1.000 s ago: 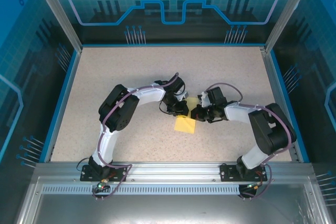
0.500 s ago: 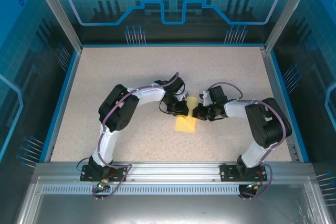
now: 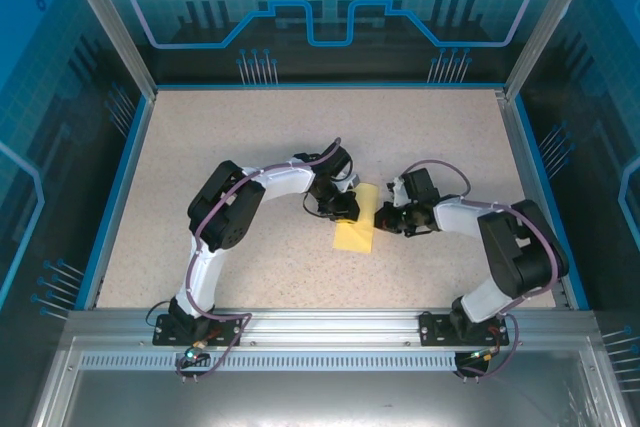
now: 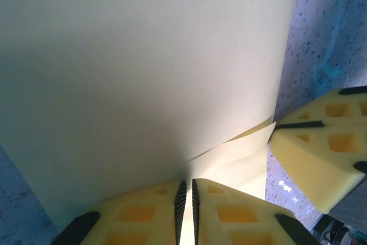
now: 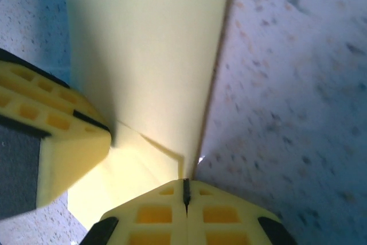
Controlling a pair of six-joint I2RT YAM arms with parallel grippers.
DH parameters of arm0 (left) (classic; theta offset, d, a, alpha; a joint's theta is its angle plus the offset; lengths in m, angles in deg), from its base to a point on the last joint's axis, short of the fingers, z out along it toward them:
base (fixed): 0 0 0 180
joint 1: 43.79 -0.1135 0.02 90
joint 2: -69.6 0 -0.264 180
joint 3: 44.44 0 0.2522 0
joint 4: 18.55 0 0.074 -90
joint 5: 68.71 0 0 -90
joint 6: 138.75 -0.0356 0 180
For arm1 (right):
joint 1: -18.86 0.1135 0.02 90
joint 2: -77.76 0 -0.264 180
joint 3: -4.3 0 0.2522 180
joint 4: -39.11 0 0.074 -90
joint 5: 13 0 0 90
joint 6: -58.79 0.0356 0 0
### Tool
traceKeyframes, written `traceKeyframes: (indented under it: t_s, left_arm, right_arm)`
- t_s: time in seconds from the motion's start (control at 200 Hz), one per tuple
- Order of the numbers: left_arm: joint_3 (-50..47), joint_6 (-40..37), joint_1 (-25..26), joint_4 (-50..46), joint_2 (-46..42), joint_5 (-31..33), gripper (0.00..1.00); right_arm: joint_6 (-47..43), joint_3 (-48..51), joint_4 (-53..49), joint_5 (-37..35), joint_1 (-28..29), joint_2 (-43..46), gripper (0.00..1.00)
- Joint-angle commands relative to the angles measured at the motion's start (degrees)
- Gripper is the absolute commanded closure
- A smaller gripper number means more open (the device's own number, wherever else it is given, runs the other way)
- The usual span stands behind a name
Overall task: Fold a paper plane with a square sheet of paper (pick it up from the middle)
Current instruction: Fold the triangle a second time at the center of the table.
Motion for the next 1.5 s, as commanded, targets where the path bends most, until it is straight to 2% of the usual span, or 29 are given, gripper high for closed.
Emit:
traceKeyframes:
  t_s: [0.0, 0.14, 0.265, 0.385, 0.605, 0.985, 1.195, 1.34, 1.425, 1.495]
  left_arm:
    - [-0.2, -1.1, -0.8, -2.5, 2.7, 4.5, 0.84]
    - [0.6, -1.3, -0.8, -3.0, 3.1, 4.4, 0.84]
    - [1.6, -1.2, -0.8, -3.3, 3.1, 4.1, 0.83]
    - [2.4, -0.8, -0.9, -3.2, 3.0, 3.3, 0.83]
    - [4.2, -0.6, -1.0, -3.7, 2.5, 2.4, 0.81]
    - [8.4, -1.7, -1.8, -7.1, 0.6, 3.5, 0.76]
    - [8.8, -2.1, -1.8, -10.3, -5.3, 6.4, 0.65]
    - [3.3, 0.7, -1.6, -8.2, -9.3, 7.3, 0.6]
    - [-2.7, 3.5, -0.6, -2.4, -12.4, 8.9, 0.58]
    - [-7.3, 6.8, -0.2, 3.5, -13.8, 7.6, 0.57]
  right_arm:
    - [-0.8, 0.1, -4.8, -1.5, -0.5, 5.2, 0.97]
    - [0.6, -1.3, -5.4, -1.1, 3.1, 8.0, 0.97]
    - [2.6, -1.9, -3.4, -1.1, 8.4, 5.9, 0.98]
    - [3.9, -0.6, -0.3, -1.3, 10.1, 2.7, 0.98]
    - [3.0, 1.7, 0.0, -2.3, 10.5, 0.3, 0.98]
    - [3.4, 6.3, -0.1, -1.6, 10.6, 3.3, 0.98]
    - [4.0, 7.3, 0.8, -1.6, 10.6, 3.6, 0.98]
    - [4.1, 7.6, 1.7, -1.4, 10.6, 3.3, 0.98]
    - [4.5, 8.2, 2.7, -1.2, 10.6, 3.4, 0.98]
    - [5.3, 9.0, 4.3, -0.8, 10.6, 3.3, 0.98]
